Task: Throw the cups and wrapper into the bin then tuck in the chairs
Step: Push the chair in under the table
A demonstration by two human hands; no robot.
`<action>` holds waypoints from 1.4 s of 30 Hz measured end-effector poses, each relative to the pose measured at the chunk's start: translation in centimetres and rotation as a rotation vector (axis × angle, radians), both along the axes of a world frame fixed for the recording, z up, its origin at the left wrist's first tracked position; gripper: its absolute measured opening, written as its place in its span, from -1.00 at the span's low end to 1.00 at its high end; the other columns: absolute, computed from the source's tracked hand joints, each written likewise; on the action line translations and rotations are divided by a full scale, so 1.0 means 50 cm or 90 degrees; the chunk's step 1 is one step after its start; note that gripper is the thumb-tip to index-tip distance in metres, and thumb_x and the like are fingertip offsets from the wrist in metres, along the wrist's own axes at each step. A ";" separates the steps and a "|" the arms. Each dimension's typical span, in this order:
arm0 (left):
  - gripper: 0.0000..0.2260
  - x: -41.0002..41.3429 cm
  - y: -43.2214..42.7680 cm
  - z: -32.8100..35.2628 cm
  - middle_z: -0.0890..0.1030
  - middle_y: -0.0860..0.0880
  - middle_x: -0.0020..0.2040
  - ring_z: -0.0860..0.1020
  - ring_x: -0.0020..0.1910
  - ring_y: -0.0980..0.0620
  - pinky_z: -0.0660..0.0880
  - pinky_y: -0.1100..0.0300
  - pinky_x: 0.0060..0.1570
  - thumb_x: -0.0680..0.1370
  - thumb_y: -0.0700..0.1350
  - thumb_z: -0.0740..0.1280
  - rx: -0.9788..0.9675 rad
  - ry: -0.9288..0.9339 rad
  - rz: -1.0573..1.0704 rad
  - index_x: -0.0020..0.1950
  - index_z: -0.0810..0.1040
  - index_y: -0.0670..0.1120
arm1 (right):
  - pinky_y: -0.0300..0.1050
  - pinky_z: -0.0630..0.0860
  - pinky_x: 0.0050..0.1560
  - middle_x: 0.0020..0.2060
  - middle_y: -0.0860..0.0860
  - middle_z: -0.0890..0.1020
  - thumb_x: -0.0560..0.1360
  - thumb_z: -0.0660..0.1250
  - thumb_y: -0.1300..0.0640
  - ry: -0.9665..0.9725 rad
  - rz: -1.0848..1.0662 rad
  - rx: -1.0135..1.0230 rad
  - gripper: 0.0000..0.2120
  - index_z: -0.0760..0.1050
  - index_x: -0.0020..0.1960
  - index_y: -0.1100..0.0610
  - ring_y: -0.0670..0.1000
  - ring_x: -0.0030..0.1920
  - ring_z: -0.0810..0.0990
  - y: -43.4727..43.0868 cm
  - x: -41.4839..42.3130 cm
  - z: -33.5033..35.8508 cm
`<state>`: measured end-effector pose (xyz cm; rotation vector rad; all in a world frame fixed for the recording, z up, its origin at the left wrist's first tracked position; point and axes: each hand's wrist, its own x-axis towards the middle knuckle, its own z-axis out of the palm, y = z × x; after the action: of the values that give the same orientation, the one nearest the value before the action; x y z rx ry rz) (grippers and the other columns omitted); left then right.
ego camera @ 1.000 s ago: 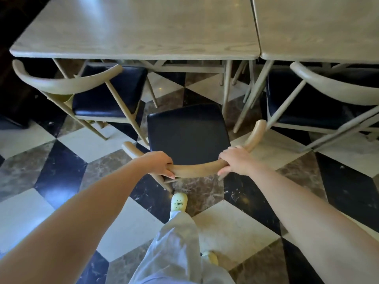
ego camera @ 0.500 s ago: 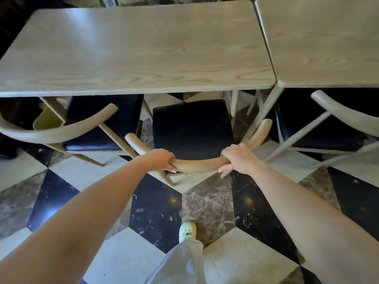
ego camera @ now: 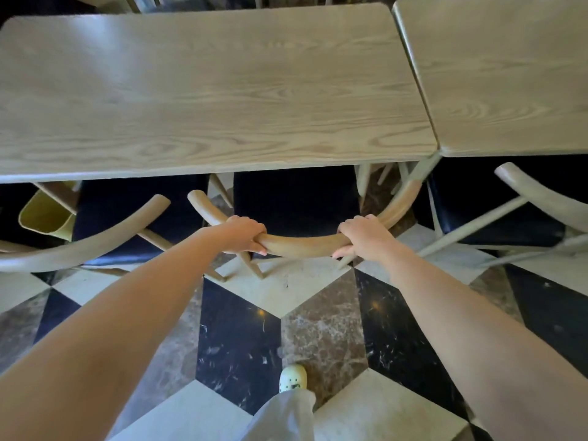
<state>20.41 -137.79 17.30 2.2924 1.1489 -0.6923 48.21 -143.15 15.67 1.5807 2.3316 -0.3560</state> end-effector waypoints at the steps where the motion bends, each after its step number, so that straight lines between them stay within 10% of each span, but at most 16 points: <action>1: -0.64 -0.002 0.008 0.001 0.57 -0.02 0.08 0.52 0.09 -0.04 0.35 0.07 0.22 0.55 0.15 0.28 -0.007 0.002 -0.003 0.22 0.47 -0.06 | -0.02 0.38 0.06 -0.09 0.04 0.59 0.44 0.25 -0.31 -0.001 0.005 0.004 -0.45 0.48 0.07 0.18 0.11 -0.03 0.55 0.005 -0.001 -0.002; 25: -0.54 -0.016 -0.011 -0.017 0.55 -0.05 0.23 0.49 0.24 -0.08 0.35 0.00 0.30 0.50 0.15 0.33 0.104 -0.037 0.023 0.33 0.46 -0.04 | -0.03 0.34 -0.06 -0.08 0.04 0.61 0.43 0.26 -0.32 0.030 -0.035 0.052 -0.45 0.51 0.12 0.13 0.11 -0.04 0.55 -0.011 -0.015 -0.008; 30: -0.34 -0.029 -0.109 -0.034 -0.01 -0.12 0.60 -0.02 0.58 -0.10 -0.07 -0.01 0.53 0.59 0.12 0.21 0.250 -0.065 0.150 0.58 -0.01 -0.08 | 0.06 0.32 0.30 0.21 0.12 0.56 0.47 0.31 -0.20 0.064 -0.175 0.156 -0.46 0.45 0.26 0.17 0.16 0.25 0.46 -0.070 -0.039 -0.015; 34: -0.32 -0.040 -0.225 -0.042 -0.16 -0.09 0.60 -0.14 0.58 -0.09 -0.04 -0.03 0.54 0.61 0.10 0.16 0.256 -0.090 0.236 0.58 -0.14 -0.06 | 0.11 0.09 0.49 0.55 0.14 0.10 0.59 0.20 -0.02 0.143 -0.296 0.213 -0.37 0.07 0.54 0.19 0.16 0.54 0.07 -0.183 -0.091 -0.028; 42: -0.39 -0.130 -0.545 -0.102 -0.10 -0.05 0.61 -0.11 0.58 -0.07 -0.10 -0.07 0.54 0.63 0.18 0.03 0.058 0.049 0.156 0.58 -0.13 0.00 | 0.19 0.06 0.51 0.57 0.09 -0.10 0.58 0.01 -0.26 0.070 -0.193 -0.184 -0.28 -0.15 0.57 0.07 0.16 0.56 -0.05 -0.470 -0.190 -0.081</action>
<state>13.90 -165.05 12.21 2.1638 1.4948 -0.6498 38.69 -166.63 11.64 1.7998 1.9983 -0.8276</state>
